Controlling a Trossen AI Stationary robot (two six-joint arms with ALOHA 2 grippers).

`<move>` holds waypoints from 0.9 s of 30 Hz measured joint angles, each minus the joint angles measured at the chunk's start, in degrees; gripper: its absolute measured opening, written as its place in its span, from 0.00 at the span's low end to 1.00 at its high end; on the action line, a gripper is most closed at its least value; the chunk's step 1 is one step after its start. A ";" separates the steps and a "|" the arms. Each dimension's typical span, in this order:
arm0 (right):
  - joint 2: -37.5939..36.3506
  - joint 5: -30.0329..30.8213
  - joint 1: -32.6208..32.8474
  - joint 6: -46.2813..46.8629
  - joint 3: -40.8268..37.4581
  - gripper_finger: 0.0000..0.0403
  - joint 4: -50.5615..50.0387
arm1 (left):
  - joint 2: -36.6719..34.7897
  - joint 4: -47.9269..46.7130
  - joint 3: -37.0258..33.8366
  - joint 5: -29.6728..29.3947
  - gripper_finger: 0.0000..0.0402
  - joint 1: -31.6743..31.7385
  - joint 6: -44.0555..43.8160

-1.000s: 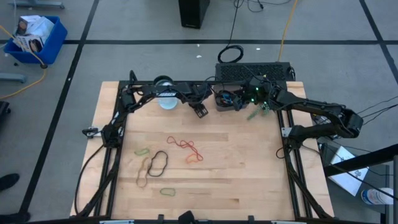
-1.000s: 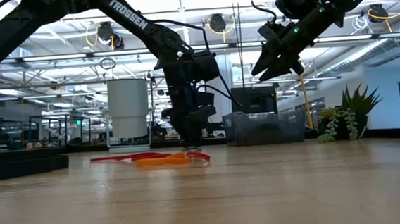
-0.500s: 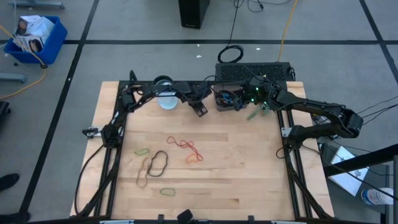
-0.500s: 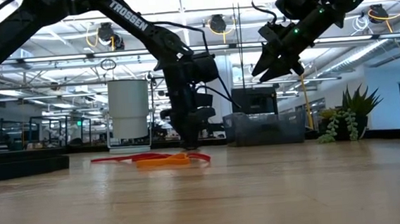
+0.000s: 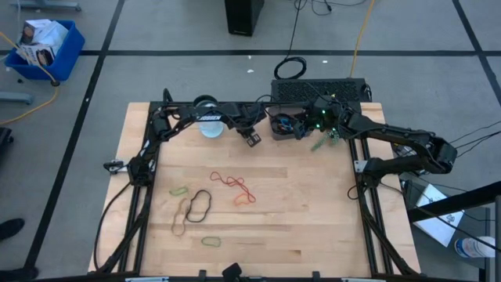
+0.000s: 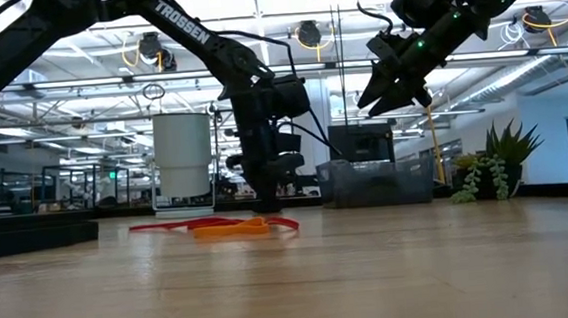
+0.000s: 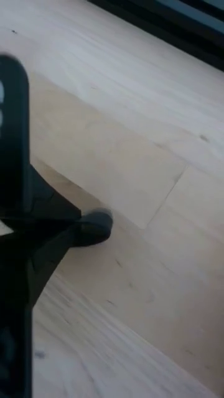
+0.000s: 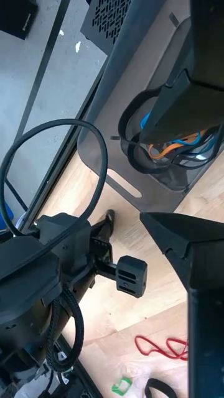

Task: Pick and place rubber bands into bin
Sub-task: Put the black rubber band into the black bin

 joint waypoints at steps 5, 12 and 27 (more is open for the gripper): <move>-0.02 0.00 0.00 0.00 0.00 0.46 0.01 | 0.00 -0.32 0.00 -0.22 0.02 -0.09 0.61; -0.02 0.00 0.00 0.00 0.02 0.46 0.00 | -1.63 0.65 -0.04 0.67 0.01 -0.53 0.69; 0.00 -0.20 0.00 0.00 0.04 0.46 -0.80 | -22.27 5.06 -0.02 -1.13 0.01 -2.40 1.09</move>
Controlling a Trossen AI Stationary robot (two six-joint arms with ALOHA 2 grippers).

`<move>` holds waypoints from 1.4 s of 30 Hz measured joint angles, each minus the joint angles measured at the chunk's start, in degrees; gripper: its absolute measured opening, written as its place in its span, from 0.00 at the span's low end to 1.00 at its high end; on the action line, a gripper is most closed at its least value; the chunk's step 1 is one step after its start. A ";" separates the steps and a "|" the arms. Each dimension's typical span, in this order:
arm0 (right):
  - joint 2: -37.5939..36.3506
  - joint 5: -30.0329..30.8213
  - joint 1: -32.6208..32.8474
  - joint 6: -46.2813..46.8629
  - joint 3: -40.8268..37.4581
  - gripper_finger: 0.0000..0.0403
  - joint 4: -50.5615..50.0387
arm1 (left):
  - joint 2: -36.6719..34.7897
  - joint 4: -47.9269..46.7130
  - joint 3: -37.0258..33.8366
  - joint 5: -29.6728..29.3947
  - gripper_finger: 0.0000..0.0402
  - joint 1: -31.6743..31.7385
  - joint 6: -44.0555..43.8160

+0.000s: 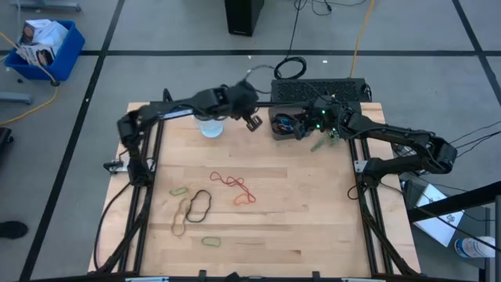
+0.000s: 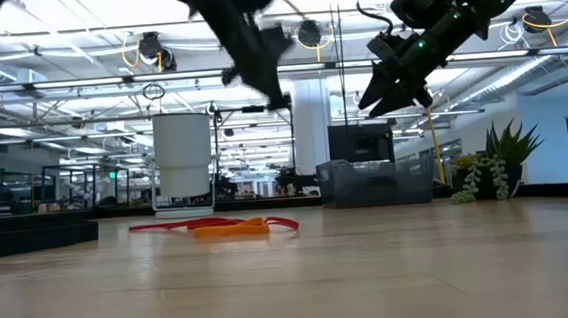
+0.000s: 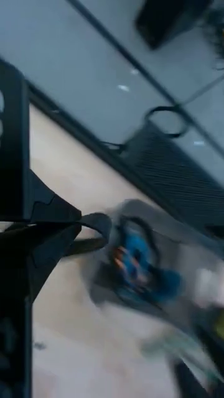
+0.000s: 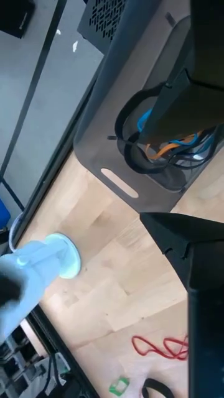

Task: Pick and place rubber bands into bin
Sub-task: Put the black rubber band into the black bin

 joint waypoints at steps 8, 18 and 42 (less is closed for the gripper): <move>0.00 -2.73 0.00 -0.65 0.00 0.46 -2.55 | -11.95 2.22 0.04 0.91 0.01 -2.97 1.63; 0.00 -28.61 3.81 -1.70 0.00 0.46 10.87 | -13.18 6.84 0.06 8.24 0.01 -6.69 3.17; -0.72 -9.99 22.97 -15.02 -0.02 0.38 29.88 | -8.79 7.68 0.02 6.29 0.01 -16.23 3.39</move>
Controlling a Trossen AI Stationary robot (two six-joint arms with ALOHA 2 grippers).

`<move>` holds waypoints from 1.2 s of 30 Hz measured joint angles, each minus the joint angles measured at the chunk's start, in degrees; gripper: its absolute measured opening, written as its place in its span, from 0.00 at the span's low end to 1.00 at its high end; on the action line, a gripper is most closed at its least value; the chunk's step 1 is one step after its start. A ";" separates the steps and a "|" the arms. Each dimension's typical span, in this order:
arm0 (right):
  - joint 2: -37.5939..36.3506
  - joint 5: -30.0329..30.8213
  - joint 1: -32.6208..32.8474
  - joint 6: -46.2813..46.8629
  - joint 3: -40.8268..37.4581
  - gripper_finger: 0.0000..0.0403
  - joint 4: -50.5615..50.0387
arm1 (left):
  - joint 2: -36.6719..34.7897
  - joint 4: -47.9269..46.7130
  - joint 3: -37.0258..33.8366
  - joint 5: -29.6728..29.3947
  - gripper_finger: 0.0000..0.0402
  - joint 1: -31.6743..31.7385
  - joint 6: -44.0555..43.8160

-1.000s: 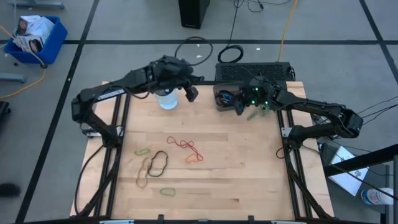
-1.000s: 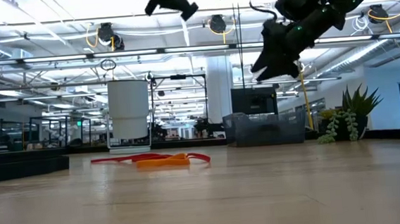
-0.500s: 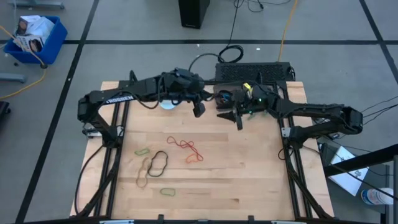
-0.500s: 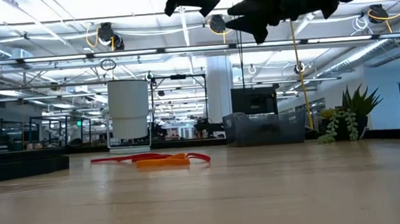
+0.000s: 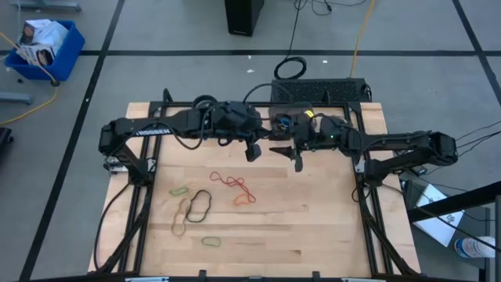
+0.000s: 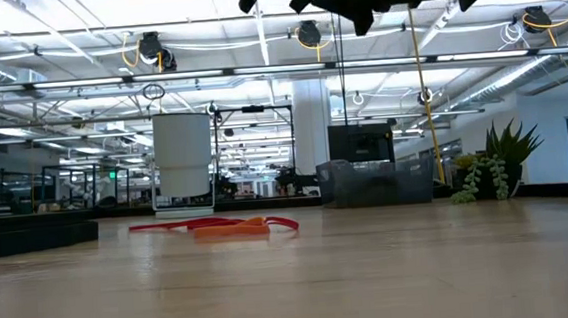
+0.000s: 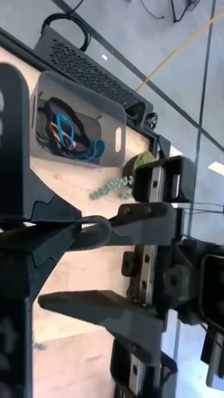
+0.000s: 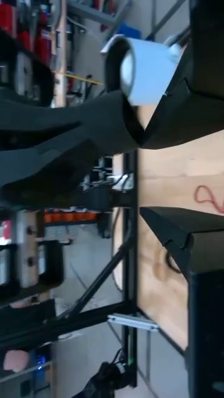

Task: Pick and place rubber bands into bin
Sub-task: Put the black rubber band into the black bin

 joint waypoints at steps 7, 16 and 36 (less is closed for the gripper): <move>0.00 1.49 0.30 0.20 0.00 0.38 1.26 | 0.00 0.24 -0.01 -0.79 0.01 -1.41 -0.24; 0.00 2.83 0.29 3.09 0.00 0.38 2.37 | 0.00 0.55 0.00 -3.80 0.01 -1.76 -0.27; 0.00 3.25 0.21 3.02 -0.02 0.38 2.26 | 0.00 -1.44 0.00 -4.75 0.03 -2.31 -0.80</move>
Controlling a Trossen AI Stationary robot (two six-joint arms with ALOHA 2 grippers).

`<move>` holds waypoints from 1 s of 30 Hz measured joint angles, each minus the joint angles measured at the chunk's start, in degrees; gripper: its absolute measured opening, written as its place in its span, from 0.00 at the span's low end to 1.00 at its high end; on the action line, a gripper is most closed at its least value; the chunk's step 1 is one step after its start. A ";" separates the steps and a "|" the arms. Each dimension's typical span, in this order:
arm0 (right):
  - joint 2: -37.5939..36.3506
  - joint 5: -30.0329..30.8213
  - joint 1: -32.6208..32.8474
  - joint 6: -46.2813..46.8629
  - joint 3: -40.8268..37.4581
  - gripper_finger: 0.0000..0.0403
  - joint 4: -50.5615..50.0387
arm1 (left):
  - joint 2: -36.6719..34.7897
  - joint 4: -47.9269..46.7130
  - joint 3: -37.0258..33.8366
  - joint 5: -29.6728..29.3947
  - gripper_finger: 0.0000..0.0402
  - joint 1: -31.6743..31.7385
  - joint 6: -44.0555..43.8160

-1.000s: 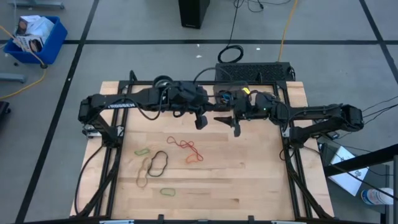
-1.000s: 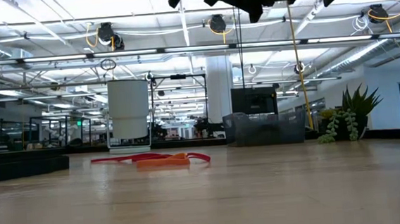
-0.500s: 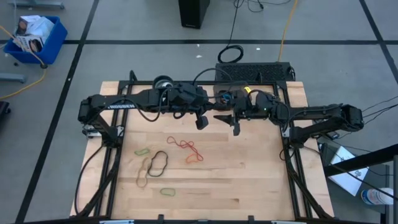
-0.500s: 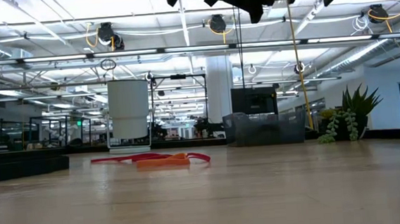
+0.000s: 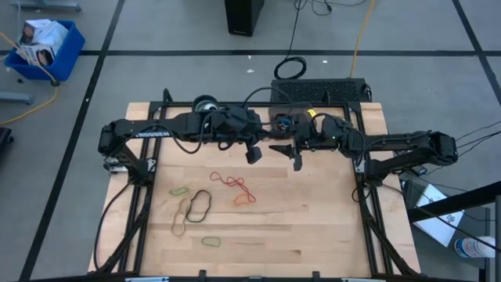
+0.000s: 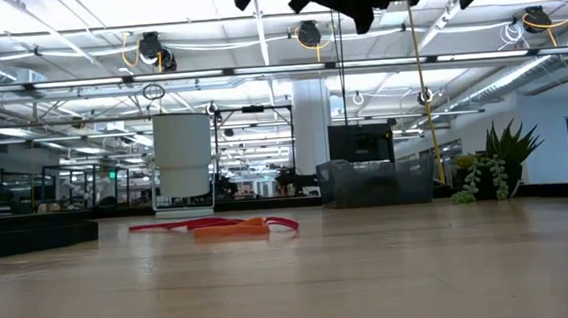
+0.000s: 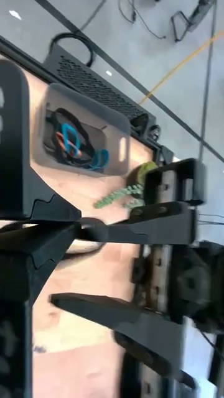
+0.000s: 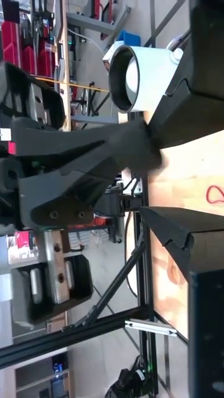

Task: Pick and place rubber bands into bin
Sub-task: Put the black rubber band into the black bin

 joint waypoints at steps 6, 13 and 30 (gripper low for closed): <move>0.00 0.59 -0.05 0.00 0.00 0.38 0.05 | 0.00 -2.07 0.00 -0.95 0.02 -0.27 -0.33; 0.00 -0.16 -0.03 2.57 0.00 0.38 2.42 | 0.00 -0.85 0.00 -1.17 0.01 -0.28 -0.41; -0.04 -0.42 -0.01 5.38 0.00 0.02 1.89 | 0.00 0.93 -0.01 -1.19 0.08 -0.67 0.92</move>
